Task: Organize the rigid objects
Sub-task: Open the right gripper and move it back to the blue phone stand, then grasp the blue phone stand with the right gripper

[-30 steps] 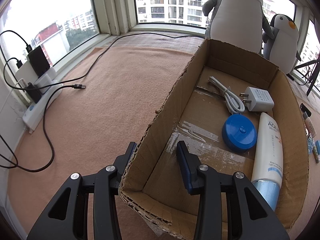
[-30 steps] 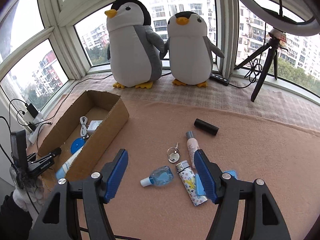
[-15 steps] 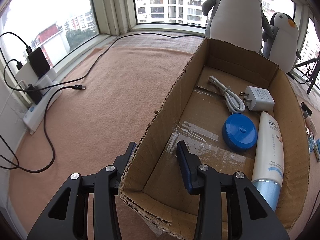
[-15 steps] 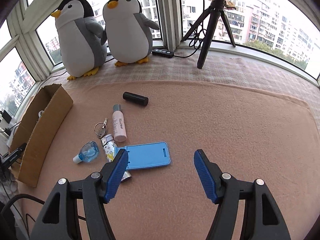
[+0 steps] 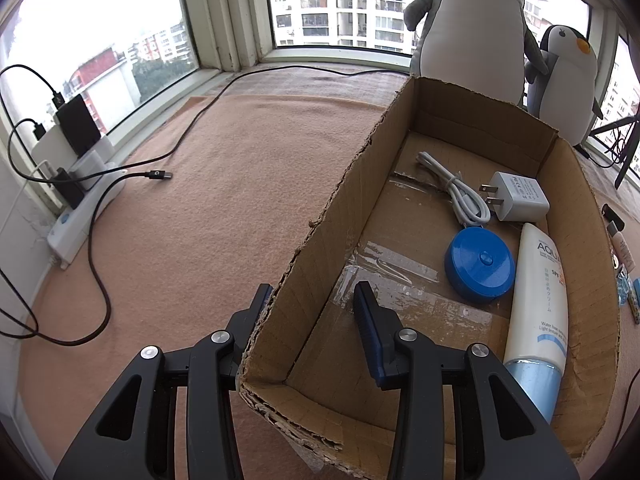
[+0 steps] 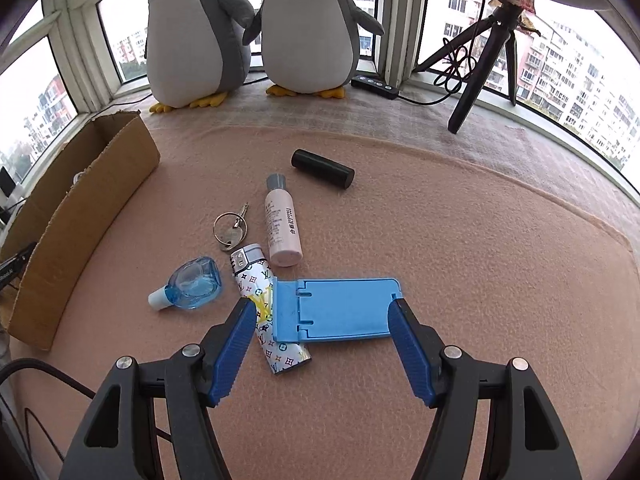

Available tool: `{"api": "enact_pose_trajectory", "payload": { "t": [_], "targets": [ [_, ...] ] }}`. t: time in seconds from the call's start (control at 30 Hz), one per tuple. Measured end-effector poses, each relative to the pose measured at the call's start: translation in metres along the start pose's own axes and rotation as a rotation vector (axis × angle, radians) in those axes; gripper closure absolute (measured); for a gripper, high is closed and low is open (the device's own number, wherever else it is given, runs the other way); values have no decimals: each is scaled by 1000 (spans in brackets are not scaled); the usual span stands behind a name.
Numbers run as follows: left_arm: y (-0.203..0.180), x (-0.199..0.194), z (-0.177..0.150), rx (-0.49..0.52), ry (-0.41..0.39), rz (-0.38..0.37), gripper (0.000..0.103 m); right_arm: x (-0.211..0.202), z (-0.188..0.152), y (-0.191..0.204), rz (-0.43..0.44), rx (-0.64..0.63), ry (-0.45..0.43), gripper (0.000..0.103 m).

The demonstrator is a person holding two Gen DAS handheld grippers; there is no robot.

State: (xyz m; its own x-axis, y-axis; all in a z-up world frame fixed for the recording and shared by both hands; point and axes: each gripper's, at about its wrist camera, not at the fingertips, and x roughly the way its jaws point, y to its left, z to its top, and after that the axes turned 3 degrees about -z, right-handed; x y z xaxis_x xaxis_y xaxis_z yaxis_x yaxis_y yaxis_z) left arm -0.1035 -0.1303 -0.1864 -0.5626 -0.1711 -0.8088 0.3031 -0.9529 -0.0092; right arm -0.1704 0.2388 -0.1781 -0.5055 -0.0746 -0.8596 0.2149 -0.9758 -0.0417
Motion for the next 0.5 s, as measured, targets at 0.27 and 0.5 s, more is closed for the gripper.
{"api": "enact_pose_trajectory", "payload": {
  "t": [0.27, 0.5],
  "targets": [
    [1, 0, 0, -1, -1, 0, 64, 3, -3, -26, -51, 24, 24, 39],
    [1, 0, 0, -1, 0, 1, 64, 1, -18, -61, -91, 58, 51, 39]
  ]
}}
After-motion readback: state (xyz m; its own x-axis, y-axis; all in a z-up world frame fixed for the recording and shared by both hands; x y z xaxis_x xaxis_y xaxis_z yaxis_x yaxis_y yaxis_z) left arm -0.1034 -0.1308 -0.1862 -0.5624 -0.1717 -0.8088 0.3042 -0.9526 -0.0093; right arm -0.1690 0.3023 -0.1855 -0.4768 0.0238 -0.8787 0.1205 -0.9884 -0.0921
